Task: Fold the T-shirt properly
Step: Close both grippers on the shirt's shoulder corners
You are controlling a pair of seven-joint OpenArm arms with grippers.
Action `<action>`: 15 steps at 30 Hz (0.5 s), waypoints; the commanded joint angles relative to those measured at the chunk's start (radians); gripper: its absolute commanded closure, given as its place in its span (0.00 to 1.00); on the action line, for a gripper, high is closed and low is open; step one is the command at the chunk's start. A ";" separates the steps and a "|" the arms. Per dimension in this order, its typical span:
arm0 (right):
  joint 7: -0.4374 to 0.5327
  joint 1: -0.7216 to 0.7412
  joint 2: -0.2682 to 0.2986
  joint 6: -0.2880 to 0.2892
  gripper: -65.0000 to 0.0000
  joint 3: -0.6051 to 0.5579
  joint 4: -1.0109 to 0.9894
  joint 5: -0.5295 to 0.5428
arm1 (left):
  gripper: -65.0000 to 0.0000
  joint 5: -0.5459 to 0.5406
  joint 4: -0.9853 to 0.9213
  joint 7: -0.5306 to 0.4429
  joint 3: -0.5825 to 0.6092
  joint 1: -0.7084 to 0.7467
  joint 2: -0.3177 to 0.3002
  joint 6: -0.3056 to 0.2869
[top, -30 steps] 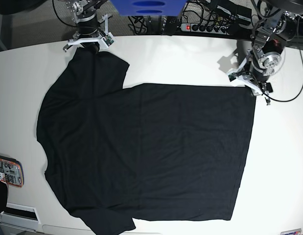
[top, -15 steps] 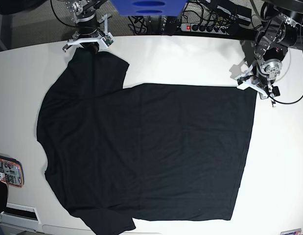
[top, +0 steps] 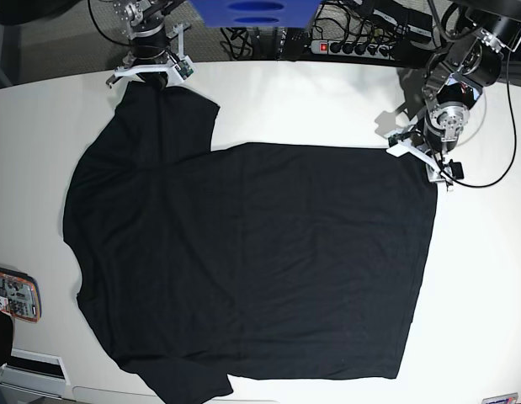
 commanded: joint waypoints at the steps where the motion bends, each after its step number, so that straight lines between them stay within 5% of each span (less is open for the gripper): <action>1: 0.007 -0.009 0.003 -0.008 1.00 0.000 0.019 -0.004 | 0.38 -0.048 0.001 -0.027 0.004 0.006 -0.007 -0.024; 15: 0.005 -0.009 0.002 -0.008 1.00 0.000 0.033 -0.004 | 0.37 -0.047 0.022 -0.026 0.090 0.026 -0.039 -0.026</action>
